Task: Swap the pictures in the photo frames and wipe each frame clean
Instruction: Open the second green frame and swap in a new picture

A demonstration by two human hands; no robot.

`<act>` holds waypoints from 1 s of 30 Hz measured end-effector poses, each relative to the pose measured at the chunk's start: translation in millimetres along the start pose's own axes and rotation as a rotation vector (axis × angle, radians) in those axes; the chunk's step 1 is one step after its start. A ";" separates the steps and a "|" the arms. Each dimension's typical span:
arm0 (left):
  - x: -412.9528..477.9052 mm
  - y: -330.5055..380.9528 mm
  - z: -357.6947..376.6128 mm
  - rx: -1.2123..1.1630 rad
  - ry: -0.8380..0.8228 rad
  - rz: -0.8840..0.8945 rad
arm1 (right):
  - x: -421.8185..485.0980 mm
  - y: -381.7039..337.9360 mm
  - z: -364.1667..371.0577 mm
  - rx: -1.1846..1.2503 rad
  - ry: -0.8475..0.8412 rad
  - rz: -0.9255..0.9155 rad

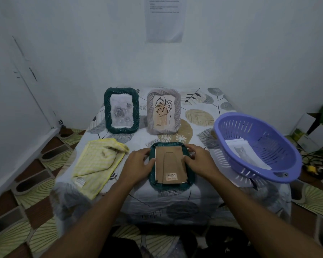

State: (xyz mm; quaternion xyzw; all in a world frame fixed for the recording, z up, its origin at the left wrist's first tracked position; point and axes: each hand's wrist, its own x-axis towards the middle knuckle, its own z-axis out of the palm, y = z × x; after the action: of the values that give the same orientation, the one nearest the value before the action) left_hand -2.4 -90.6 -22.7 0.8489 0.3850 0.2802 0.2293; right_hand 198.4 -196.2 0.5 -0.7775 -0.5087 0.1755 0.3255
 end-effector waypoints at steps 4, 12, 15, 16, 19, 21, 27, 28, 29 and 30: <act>-27.0 -0.7 1.5 0.064 -0.109 -0.068 | -32.1 8.3 -1.3 -0.053 -0.013 -0.048; -45.3 3.3 6.0 0.124 -0.153 -0.043 | -62.2 15.8 3.8 -0.065 0.030 -0.121; -44.7 0.9 10.0 0.176 -0.156 -0.022 | -65.2 16.0 4.9 -0.076 0.074 -0.150; -44.9 1.0 10.9 0.198 -0.160 -0.005 | -65.7 16.3 4.8 -0.076 0.083 -0.146; -47.8 4.4 10.8 0.238 -0.194 0.033 | -65.8 17.7 4.7 -0.067 0.088 -0.132; -48.9 7.9 10.2 0.271 -0.207 0.047 | -65.5 19.0 4.7 -0.063 0.090 -0.135; -47.4 10.2 14.2 0.319 -0.181 0.030 | -64.4 22.7 7.9 -0.047 0.112 -0.124; -47.2 10.3 15.5 0.322 -0.173 0.035 | -64.4 22.7 9.3 -0.050 0.121 -0.125; -47.1 10.0 16.6 0.320 -0.169 0.038 | -64.6 22.2 10.7 -0.050 0.129 -0.125; -46.9 9.2 17.8 0.318 -0.167 0.036 | -65.0 21.5 12.5 -0.043 0.139 -0.124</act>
State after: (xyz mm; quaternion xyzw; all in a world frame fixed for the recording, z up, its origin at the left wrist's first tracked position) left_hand -11.5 -135.9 -44.3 0.9017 0.3886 0.1482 0.1184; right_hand 178.0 -256.8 -27.1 -0.7618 -0.5355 0.0896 0.3534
